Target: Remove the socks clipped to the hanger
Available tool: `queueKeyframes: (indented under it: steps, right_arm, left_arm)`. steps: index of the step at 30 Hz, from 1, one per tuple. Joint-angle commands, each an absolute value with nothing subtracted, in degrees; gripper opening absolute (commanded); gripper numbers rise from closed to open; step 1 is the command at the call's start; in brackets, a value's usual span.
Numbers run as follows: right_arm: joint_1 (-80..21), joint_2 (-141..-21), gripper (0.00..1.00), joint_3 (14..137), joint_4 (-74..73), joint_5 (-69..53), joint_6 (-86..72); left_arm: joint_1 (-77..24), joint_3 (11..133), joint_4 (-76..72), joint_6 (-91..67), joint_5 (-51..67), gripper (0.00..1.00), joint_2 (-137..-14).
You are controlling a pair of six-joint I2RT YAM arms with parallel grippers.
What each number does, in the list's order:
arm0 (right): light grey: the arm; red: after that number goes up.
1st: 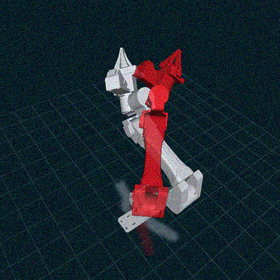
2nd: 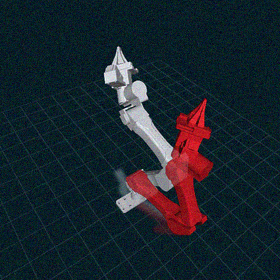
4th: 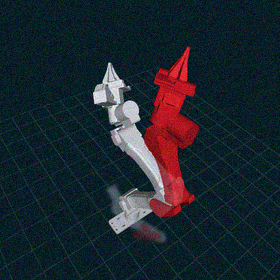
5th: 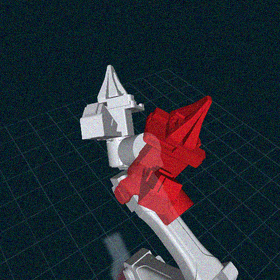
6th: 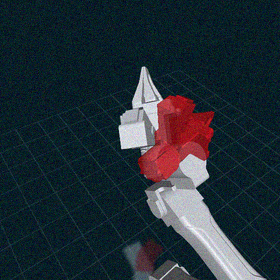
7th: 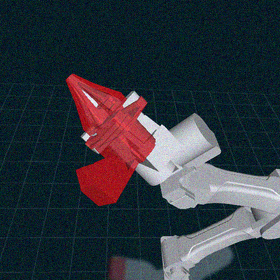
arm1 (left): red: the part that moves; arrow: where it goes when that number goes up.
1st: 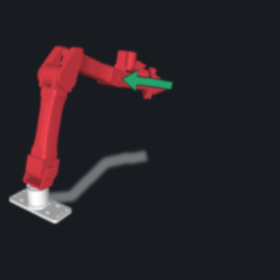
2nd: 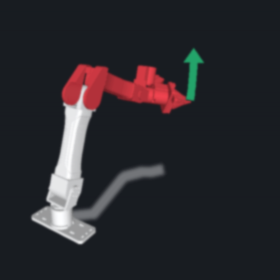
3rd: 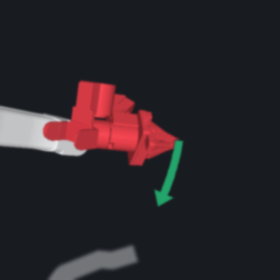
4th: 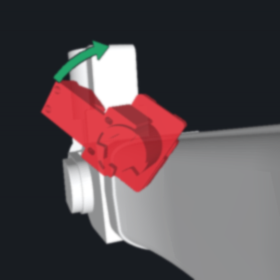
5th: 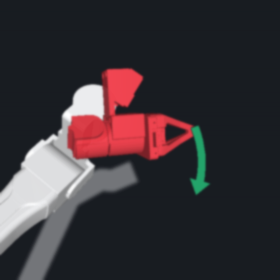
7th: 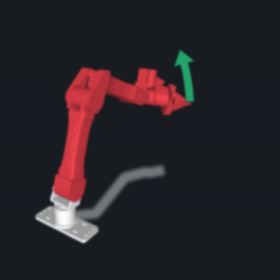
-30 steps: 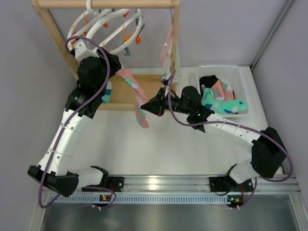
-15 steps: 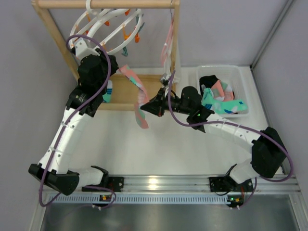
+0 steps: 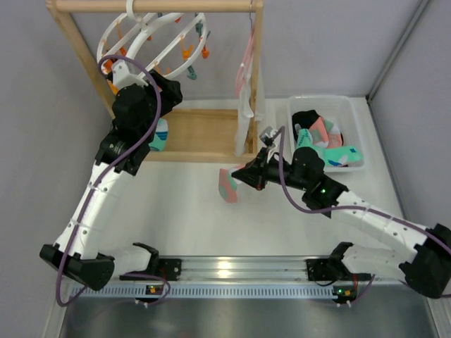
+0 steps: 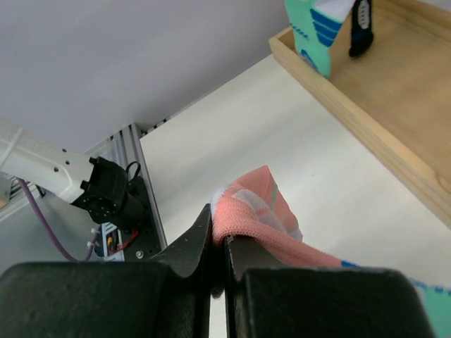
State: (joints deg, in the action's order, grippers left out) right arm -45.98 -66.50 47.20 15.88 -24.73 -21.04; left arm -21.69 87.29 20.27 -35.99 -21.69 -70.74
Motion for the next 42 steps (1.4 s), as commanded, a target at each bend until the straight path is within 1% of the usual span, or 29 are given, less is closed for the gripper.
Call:
queueKeyframes:
  steps: [1,2,3,4,6,9,13,14,16,19,21,23,25,26,27,28,31,33,36,39,41,42]
  right_arm:
    - [-45.0,-57.8,0.00,45.7,4.4,-17.3,-17.2]
    - [-44.8,-56.5,0.00,45.4,2.6,-16.0,-17.0]
    - [-44.6,-54.1,0.00,44.7,1.0,-13.5,-16.8]
    - [-44.2,-53.0,0.00,44.5,-3.1,-12.0,-16.7]
    - [-42.4,-50.5,0.00,44.7,-6.7,-9.0,-16.8]
    - [-37.9,-48.0,0.00,46.1,-12.1,-4.5,-17.5]
    - [-29.6,-48.4,0.00,50.7,-16.8,1.4,-17.8]
    - [-25.5,-48.9,0.00,51.5,-16.9,1.1,-18.3]
    - [-20.9,-51.6,0.00,54.7,-16.9,-2.1,-18.8]
    - [-10.1,-56.4,0.00,60.4,-17.9,-5.4,-20.7]
    - [-6.5,-60.0,0.00,64.7,-17.1,-8.4,-21.6]
    - [-2.4,-64.4,0.00,68.4,-17.1,-8.2,-21.8]
    - [-0.8,-68.3,0.00,75.3,-17.7,-4.8,-21.0]
    - [-0.6,-72.6,0.00,77.8,-18.4,-3.7,-20.0]
    - [1.4,-74.9,0.00,83.0,-19.2,-3.0,-19.4]
    - [1.8,-77.1,0.00,85.2,-19.5,-1.8,-19.0]
    - [2.4,-84.3,0.00,90.6,-17.8,-2.7,-17.1]
    - [2.9,-90.0,0.00,94.3,-17.1,-5.4,-16.7]
    - [3.0,-96.8,0.00,98.0,-17.8,-7.7,-16.0]
    - [3.0,-101.9,0.01,98.6,-16.7,-11.6,-16.3]
    - [3.0,-104.4,0.03,98.4,-16.5,-13.6,-16.5]
    - [3.0,-108.9,0.08,96.4,-14.8,-18.2,-18.2]
  left_arm:
    - [-21.5,85.4,16.7,-35.9,-17.5,0.73,-66.8]
    - [-21.5,84.7,16.7,-35.8,-17.3,0.76,-66.3]
    - [-21.5,84.1,16.7,-35.6,-17.1,0.84,-65.7]
    - [-21.6,82.5,16.8,-35.5,-16.4,0.88,-64.3]
    - [-21.6,80.5,16.8,-35.2,-15.1,0.93,-62.5]
    - [-21.5,75.9,16.8,-34.7,-13.5,0.98,-57.9]
    - [-21.5,68.0,17.0,-34.9,-11.9,0.98,-49.1]
    - [-21.5,66.6,17.0,-34.9,-11.3,0.98,-47.4]
    - [-21.5,62.6,17.8,-34.8,-9.7,0.98,-43.1]
    - [-21.5,59.0,21.0,-34.2,-8.7,0.98,-38.0]
    - [-21.5,57.4,23.2,-32.7,-8.4,0.98,-34.8]
    - [-21.5,55.3,26.3,-30.8,-8.1,0.98,-33.0]
    - [-21.5,52.8,27.9,-29.5,-7.0,0.99,-30.3]
    - [-21.5,51.8,29.0,-27.9,-6.2,0.98,-29.5]
    - [-21.5,50.7,29.4,-27.3,-5.6,0.98,-28.1]
    - [-21.5,49.8,29.7,-26.9,-5.1,0.98,-27.4]
    - [-21.5,46.9,31.4,-24.4,-3.7,0.98,-25.7]
    - [-21.6,45.6,32.9,-22.5,-5.3,0.98,-24.4]
    - [-21.5,45.6,33.9,-21.5,-7.3,0.99,-22.4]
    - [-21.5,45.4,34.0,-21.1,-8.4,0.98,-21.2]
    - [-21.5,45.4,33.8,-21.4,-7.8,0.98,-20.8]
    - [-21.5,45.1,33.9,-21.9,-8.2,0.98,-20.4]
